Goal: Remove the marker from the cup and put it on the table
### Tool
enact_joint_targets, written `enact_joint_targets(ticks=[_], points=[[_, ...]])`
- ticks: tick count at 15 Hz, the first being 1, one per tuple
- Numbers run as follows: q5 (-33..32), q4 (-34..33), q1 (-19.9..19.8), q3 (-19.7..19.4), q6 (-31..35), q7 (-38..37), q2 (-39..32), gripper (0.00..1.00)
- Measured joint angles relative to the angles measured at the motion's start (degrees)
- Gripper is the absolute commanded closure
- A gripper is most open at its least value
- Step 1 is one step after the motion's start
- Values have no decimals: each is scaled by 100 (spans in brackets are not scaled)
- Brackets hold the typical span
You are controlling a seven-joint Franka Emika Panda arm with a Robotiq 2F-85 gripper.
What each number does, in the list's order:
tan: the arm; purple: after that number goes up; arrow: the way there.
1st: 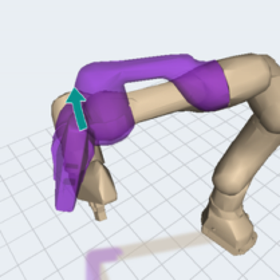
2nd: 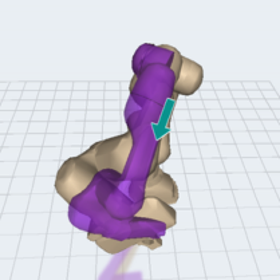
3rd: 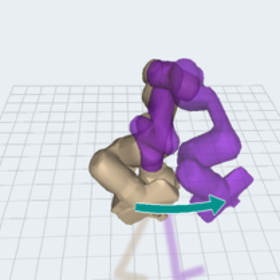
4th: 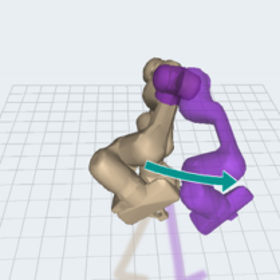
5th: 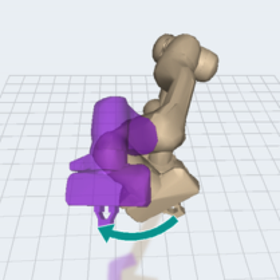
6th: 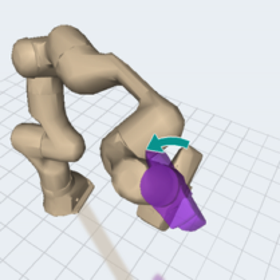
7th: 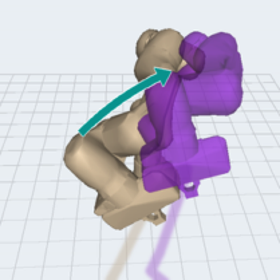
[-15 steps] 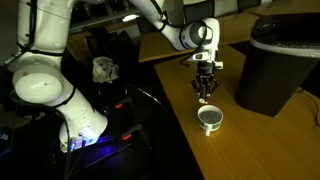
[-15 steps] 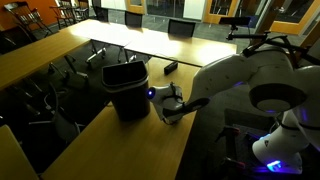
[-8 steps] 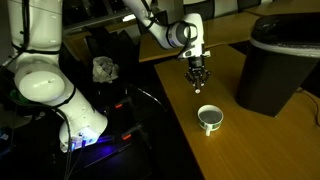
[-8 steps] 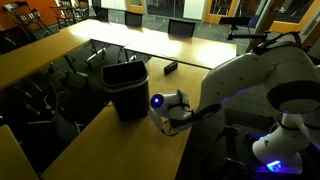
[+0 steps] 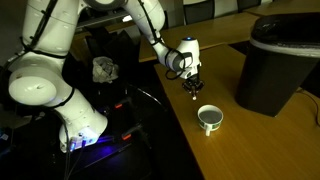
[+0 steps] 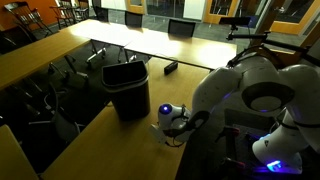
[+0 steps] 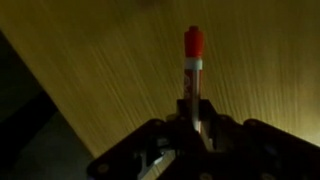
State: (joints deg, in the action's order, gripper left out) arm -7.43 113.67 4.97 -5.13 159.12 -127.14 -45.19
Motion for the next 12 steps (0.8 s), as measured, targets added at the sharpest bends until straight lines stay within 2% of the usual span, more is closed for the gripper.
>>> enact_joint_targets(ticks=[1,2,4,6,7,9,12], points=[[271,-84,-190,211,44,507,-130,55],[540,-194,-374,420,46,1025,-249,53],[1055,-412,-678,779,42,2019,-435,39],[1268,-566,-636,721,-111,2523,-441,26],[1272,-615,-479,539,-257,2571,-377,17],[1217,-636,83,-55,-720,2552,-89,2],[808,-652,877,-745,-1890,2403,477,0]])
